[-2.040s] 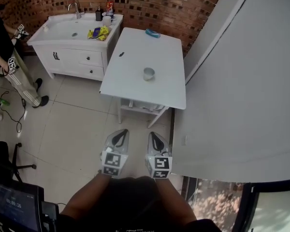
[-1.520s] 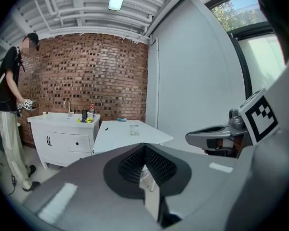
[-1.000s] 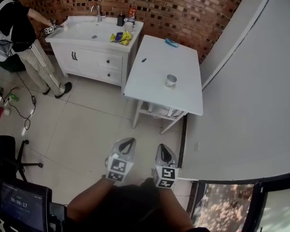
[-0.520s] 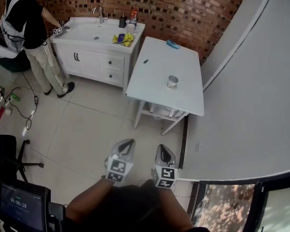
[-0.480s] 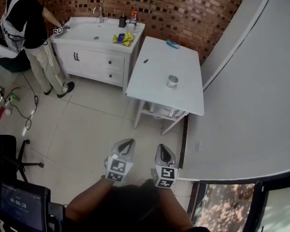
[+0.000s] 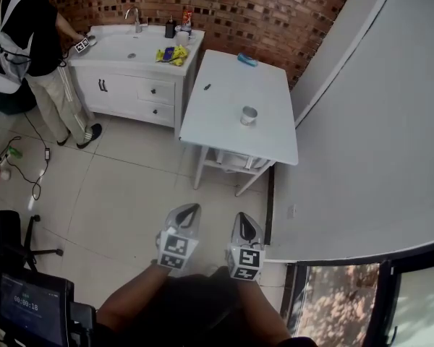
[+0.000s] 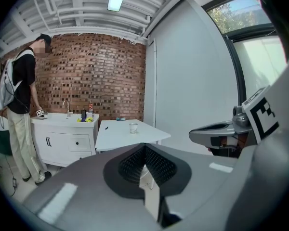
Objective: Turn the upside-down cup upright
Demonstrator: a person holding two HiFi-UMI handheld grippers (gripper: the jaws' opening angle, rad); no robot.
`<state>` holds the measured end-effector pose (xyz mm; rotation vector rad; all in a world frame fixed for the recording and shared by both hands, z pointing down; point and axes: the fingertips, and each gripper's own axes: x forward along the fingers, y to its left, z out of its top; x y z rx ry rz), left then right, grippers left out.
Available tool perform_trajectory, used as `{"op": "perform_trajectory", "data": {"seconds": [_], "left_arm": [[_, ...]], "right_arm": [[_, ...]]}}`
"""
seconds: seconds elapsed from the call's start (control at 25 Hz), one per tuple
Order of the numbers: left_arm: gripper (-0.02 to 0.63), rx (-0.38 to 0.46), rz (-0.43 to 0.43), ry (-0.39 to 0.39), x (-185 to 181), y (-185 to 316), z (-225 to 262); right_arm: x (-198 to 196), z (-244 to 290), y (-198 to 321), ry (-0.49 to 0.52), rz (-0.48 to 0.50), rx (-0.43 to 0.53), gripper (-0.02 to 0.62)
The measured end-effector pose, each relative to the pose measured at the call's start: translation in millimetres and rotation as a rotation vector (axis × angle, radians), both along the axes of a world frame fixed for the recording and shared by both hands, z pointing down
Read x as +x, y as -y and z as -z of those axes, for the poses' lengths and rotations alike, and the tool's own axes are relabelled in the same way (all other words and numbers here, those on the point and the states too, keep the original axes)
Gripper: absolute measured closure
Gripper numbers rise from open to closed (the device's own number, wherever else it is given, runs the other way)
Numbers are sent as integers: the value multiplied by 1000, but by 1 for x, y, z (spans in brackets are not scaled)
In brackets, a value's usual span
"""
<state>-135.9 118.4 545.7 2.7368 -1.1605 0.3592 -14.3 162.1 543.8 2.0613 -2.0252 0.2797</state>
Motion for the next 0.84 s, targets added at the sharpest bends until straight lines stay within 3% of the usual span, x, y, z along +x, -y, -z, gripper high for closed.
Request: {"op": "perform_trajectory", "data": {"seconds": [0.84], "left_arm": [[611,17,9,3,-1,6,6]], "right_arm": [[-6,-4,7,-10,41,-7,583]]}}
